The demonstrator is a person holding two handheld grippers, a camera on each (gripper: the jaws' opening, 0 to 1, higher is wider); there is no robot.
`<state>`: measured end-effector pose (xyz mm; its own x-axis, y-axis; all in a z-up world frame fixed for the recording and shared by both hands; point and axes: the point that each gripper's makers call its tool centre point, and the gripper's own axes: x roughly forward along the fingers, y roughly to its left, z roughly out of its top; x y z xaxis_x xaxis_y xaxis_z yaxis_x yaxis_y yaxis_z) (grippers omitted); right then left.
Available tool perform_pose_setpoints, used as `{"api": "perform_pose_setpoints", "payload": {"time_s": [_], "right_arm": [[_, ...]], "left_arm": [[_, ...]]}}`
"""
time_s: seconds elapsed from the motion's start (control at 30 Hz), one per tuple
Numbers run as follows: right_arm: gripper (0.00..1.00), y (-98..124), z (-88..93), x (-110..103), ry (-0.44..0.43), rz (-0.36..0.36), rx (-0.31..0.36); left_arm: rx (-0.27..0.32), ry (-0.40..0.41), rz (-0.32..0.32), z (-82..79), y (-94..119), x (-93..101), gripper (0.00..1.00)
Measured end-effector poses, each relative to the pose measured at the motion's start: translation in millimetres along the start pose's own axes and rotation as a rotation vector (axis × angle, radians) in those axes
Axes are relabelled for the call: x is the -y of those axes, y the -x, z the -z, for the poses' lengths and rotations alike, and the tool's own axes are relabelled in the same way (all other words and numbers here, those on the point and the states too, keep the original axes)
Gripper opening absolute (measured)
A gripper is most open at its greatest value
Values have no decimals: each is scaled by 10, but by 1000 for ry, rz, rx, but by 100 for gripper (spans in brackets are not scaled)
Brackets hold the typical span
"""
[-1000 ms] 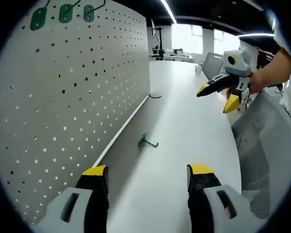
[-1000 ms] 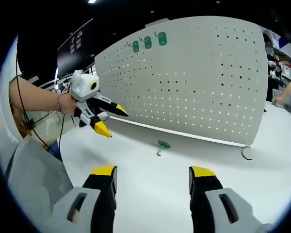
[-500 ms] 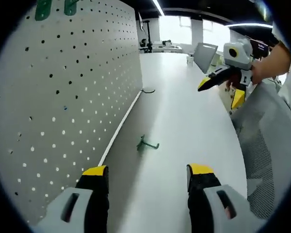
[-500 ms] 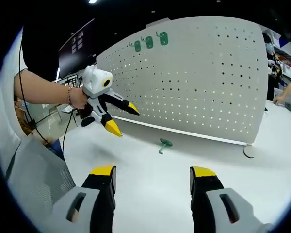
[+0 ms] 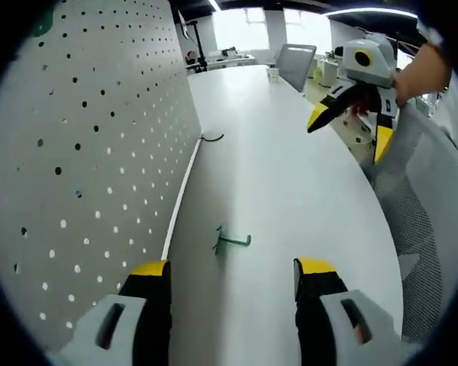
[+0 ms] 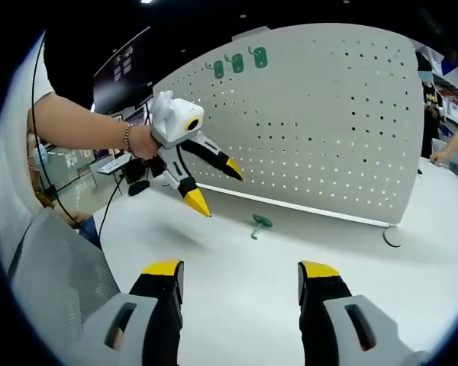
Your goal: Insert the hook assembly into the mounting plate slot until the hook locks in place.
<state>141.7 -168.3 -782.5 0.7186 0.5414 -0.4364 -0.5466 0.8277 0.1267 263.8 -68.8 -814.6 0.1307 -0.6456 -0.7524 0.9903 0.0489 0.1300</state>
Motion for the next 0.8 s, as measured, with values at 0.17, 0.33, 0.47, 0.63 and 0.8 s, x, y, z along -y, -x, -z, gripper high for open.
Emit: {"api": "perform_pose_setpoints", "payload": {"time_s": [0.17,0.33,0.47,0.63,0.8], "right_arm": [[59,11,1,0,-11,5,1],[58,8,14,-9,-7,2,-3],[58,0,38,-57,5,-10,-18],[59,-18,45,-76,8,-16,-25],[60,-27,70,-72,9,-16,-36]], "left_arm": [[-24,-23,29,-15,-111,-55,66],[-53,-42,68,-2,-235,-55,65],[-75,-74,89,8,-312,-66,65],[-107,-108,117,14,-401,-80,65],[-149,-155,151,33,-507,-84,65]]}}
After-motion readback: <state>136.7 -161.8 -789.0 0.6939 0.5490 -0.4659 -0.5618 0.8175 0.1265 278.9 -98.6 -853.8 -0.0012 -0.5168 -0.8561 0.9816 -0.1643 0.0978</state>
